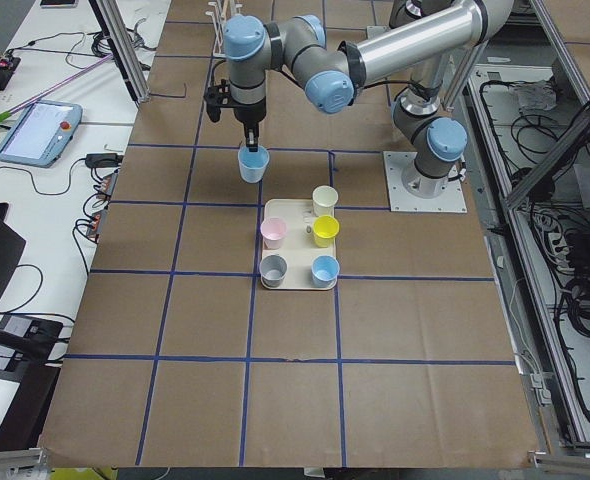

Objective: Transfer IKEA cup to right arm and place on rack

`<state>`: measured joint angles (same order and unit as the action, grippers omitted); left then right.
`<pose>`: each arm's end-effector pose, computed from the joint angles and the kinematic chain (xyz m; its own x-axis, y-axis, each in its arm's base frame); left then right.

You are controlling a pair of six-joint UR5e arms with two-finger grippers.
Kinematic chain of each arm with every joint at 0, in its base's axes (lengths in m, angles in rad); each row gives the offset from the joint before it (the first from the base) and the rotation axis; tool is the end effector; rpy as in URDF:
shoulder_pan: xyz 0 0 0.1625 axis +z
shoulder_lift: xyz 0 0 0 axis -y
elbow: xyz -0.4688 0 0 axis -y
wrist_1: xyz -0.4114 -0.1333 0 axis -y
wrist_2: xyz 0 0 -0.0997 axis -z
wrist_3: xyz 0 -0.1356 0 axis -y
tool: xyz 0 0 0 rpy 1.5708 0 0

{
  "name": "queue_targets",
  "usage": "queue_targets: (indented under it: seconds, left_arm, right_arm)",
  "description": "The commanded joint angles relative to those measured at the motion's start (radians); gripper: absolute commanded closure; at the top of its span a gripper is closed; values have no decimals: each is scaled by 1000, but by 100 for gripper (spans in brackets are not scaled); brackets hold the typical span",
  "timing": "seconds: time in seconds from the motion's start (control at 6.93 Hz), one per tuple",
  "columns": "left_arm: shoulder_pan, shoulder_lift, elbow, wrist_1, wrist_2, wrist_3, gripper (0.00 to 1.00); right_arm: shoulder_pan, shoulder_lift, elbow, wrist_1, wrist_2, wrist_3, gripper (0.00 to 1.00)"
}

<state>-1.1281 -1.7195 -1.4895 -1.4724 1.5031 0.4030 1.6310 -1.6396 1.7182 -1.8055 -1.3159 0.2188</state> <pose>0.1213 -0.5885 0.4663 -0.9981 -0.0372 0.0500 -0.0400 0.9977 -0.0550 0.1971 -0.4858 0.4838 -0.9535 0.1190 -0.2769 0.1511 0.9837 -0.0977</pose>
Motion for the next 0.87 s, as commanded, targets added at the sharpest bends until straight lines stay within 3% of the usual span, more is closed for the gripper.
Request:
queue_targets:
  seconds: [0.0,0.14,0.29,0.72]
  left_arm:
    - [-57,-31,22,194,-212,145,100]
    - [-67,-31,-3,280,-365,151,100]
    - [-67,-29,-43,344,-527,151,100]
    - [-94,-22,-237,724,-818,154,100]
  right_arm:
    - [0,-86,311,-525,178,296,4]
    - [0,-95,452,-827,279,468,2]
    - [0,-85,536,-1091,328,651,2]
    - [-2,-105,575,-1387,444,989,2]
